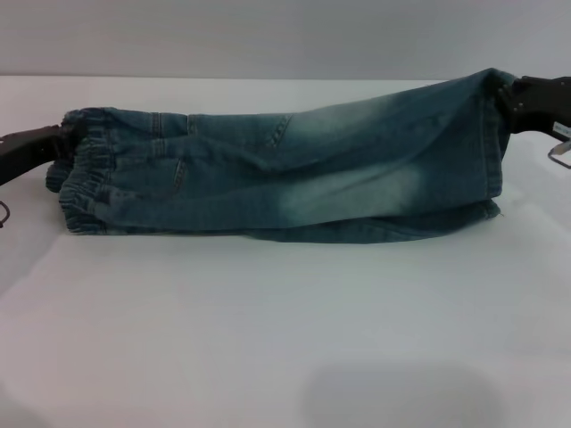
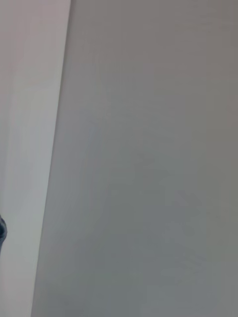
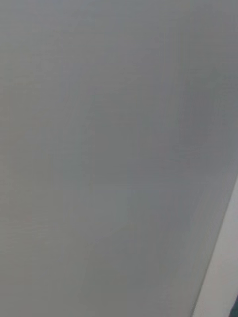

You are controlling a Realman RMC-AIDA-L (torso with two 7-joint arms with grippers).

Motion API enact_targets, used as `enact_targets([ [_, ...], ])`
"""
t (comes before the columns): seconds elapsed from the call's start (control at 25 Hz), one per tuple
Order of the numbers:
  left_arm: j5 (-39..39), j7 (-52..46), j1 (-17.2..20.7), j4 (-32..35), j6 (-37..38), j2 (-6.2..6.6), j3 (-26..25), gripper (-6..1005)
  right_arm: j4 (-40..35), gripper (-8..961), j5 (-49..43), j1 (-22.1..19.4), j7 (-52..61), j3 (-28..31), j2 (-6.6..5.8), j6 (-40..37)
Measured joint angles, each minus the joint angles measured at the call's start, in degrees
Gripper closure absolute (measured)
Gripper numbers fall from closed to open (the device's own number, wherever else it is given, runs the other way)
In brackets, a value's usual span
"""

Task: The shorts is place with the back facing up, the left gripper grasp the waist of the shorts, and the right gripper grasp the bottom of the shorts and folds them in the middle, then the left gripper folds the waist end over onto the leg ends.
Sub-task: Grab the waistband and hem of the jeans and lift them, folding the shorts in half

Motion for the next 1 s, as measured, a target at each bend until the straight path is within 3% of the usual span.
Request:
enact_targets([
  [0.32, 0.31, 0.6, -0.19, -0.8, 0.0, 0.04, 0.0, 914, 0.26, 948, -0.01, 0.11, -0.06, -1.26, 0.05, 0.65],
  [0.64, 0.32, 0.02, -0.34, -0.91, 0.25, 0.15, 0.09, 912, 1.79, 948, -0.08, 0.45, -0.06, -4.64, 0.04, 6.5],
  [0.72, 0.24, -0.01, -0.37, -0.91, 0.26, 0.16, 0.1, 912, 1.91, 730, -0.15, 0.59, 0.04, -5.53, 0.04, 8.0],
  [0.84, 0.34, -0.06, -0.5, -0.92, 0.27, 0.18, 0.31, 911, 2.35, 627, -0.1, 0.65, 0.25, -6.43, 0.08, 9.03],
  [1.0, 0.38, -0.13, -0.52, -0.93, 0.3, 0.19, 0.6, 764, 2.61, 513, 0.0, 0.7, 0.53, -6.52, 0.03, 9.52],
])
